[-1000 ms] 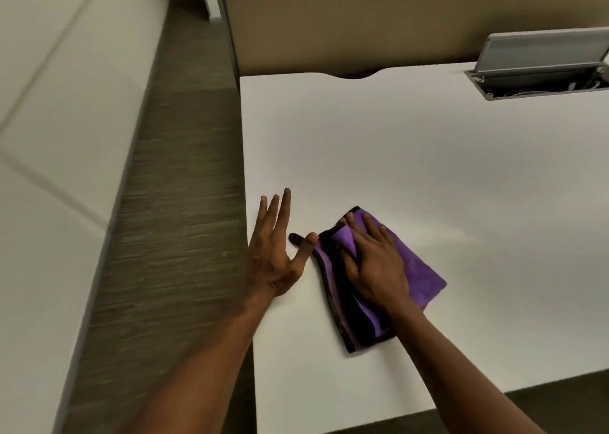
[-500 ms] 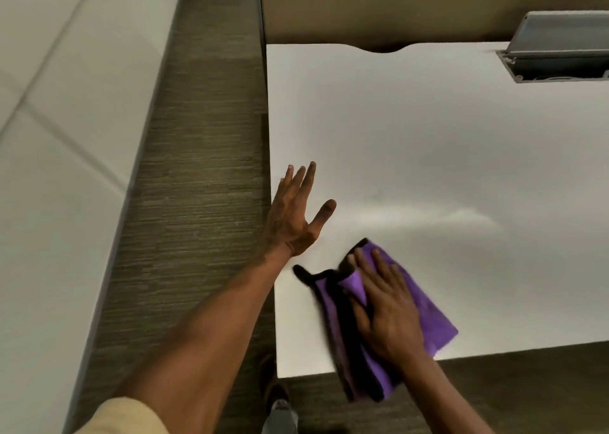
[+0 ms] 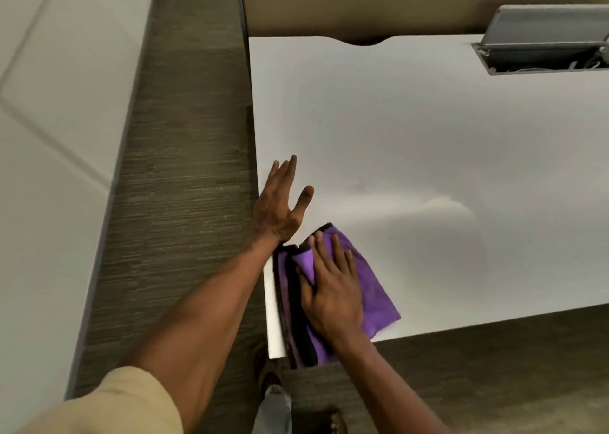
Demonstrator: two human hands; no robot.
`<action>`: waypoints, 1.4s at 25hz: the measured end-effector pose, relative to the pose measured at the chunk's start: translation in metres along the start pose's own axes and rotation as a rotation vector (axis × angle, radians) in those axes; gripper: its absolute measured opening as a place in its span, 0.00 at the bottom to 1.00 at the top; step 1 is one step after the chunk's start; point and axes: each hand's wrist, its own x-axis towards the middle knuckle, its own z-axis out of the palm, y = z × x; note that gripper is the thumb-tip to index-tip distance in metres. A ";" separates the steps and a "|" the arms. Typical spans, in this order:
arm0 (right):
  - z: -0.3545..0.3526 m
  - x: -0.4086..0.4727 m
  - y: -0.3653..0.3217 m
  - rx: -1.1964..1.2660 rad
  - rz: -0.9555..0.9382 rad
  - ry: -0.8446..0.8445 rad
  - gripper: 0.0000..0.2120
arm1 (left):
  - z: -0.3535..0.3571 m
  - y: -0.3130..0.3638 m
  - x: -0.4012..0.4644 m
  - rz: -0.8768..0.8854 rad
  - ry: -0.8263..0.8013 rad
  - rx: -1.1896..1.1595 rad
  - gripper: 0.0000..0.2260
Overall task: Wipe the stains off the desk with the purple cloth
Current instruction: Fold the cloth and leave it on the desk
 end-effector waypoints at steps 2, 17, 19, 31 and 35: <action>-0.015 -0.012 0.035 -0.018 -0.079 -0.095 0.30 | -0.003 0.001 -0.003 -0.007 0.005 0.012 0.39; -0.020 0.102 0.016 -0.051 0.217 0.047 0.41 | 0.004 0.004 0.003 0.162 -0.042 0.147 0.35; -0.012 0.077 0.013 -0.090 0.102 0.000 0.40 | 0.004 0.003 0.003 0.134 -0.054 0.128 0.35; -0.022 0.074 0.054 -0.168 -0.063 -0.135 0.45 | 0.006 0.001 0.004 0.123 -0.083 0.190 0.35; -0.046 0.079 0.065 -0.194 -0.294 -0.245 0.49 | -0.001 0.014 -0.002 0.039 -0.138 0.148 0.37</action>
